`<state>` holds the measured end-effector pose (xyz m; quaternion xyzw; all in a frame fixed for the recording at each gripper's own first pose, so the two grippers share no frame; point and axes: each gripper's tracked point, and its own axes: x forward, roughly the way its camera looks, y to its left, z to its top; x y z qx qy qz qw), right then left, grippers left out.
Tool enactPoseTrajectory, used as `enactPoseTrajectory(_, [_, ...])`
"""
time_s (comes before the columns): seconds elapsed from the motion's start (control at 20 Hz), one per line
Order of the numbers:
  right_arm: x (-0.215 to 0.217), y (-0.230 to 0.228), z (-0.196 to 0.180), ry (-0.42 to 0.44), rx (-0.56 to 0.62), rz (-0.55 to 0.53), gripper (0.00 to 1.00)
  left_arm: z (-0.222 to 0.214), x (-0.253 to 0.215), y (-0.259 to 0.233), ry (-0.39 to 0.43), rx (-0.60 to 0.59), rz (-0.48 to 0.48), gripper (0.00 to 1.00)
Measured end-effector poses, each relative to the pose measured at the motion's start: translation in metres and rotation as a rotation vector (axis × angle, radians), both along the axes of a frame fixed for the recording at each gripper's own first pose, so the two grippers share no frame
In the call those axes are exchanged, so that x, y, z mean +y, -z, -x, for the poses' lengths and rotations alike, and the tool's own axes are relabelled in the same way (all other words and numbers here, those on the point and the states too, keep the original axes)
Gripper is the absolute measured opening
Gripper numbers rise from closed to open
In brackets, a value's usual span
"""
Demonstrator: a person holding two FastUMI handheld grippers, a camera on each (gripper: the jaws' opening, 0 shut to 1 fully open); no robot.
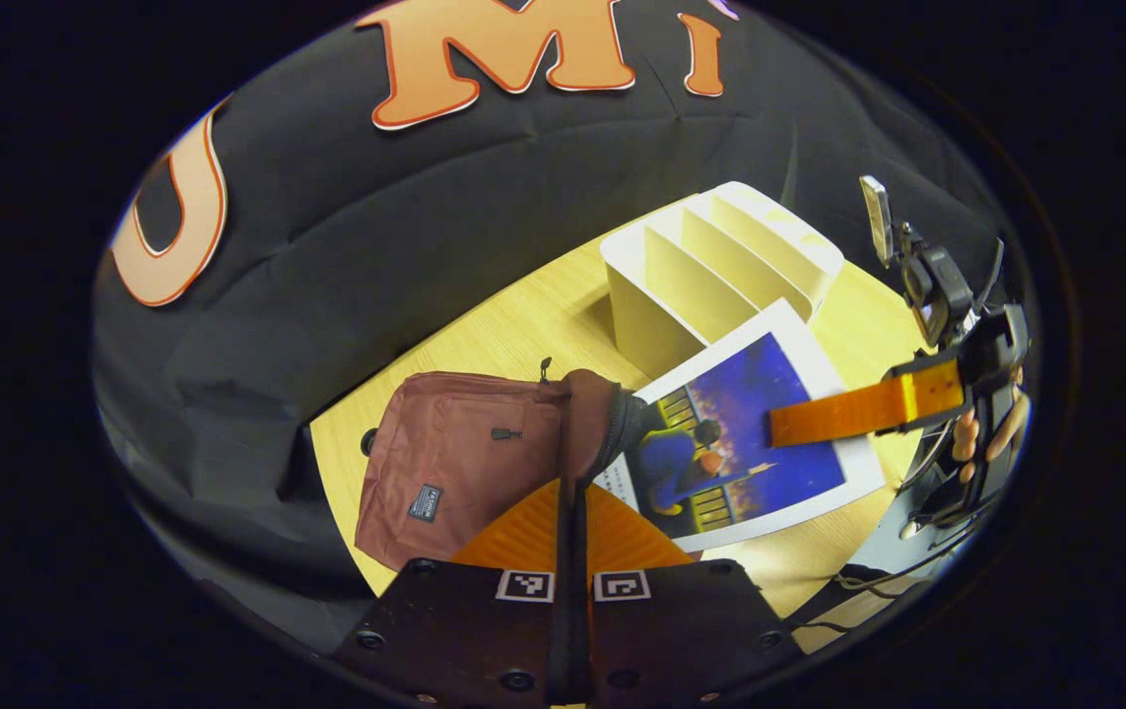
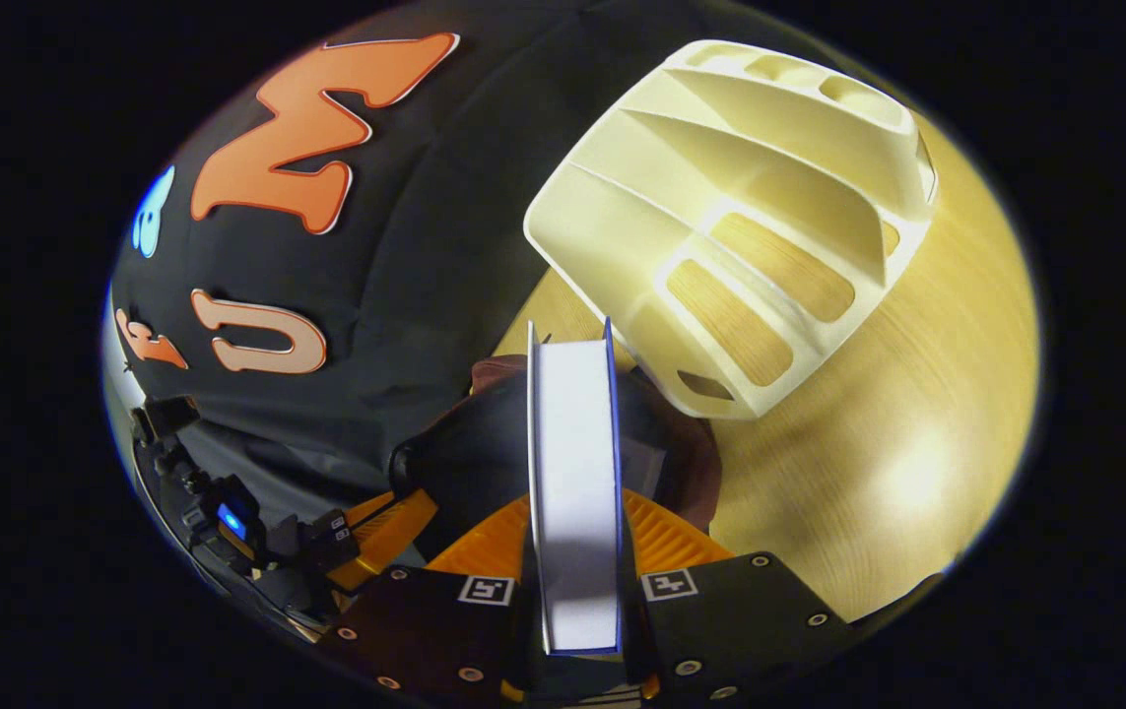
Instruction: Open the schoolbag, grab two books from the bookshelf and put them into the schoolbag.
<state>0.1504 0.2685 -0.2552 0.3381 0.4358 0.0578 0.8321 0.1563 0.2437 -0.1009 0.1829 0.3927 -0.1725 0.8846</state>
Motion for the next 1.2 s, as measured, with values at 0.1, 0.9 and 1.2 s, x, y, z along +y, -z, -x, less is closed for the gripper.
enactPoseTrajectory(0.1, [0.013, 0.014, -0.002, -0.004, -0.008, -0.039, 0.32, 0.000, -0.005, 0.000, 0.009, -0.001, -0.011, 0.01])
enactPoseTrajectory(0.9, [0.083, 0.068, -0.054, 0.083, -0.116, -0.064, 0.33, 0.003, -0.039, -0.020, 0.072, -0.025, -0.036, 0.01])
enactPoseTrajectory(1.2, [0.063, 0.104, -0.025, 0.033, 0.064, 0.107, 0.64, -0.002, -0.031, -0.013, 0.056, -0.016, -0.026, 0.01])
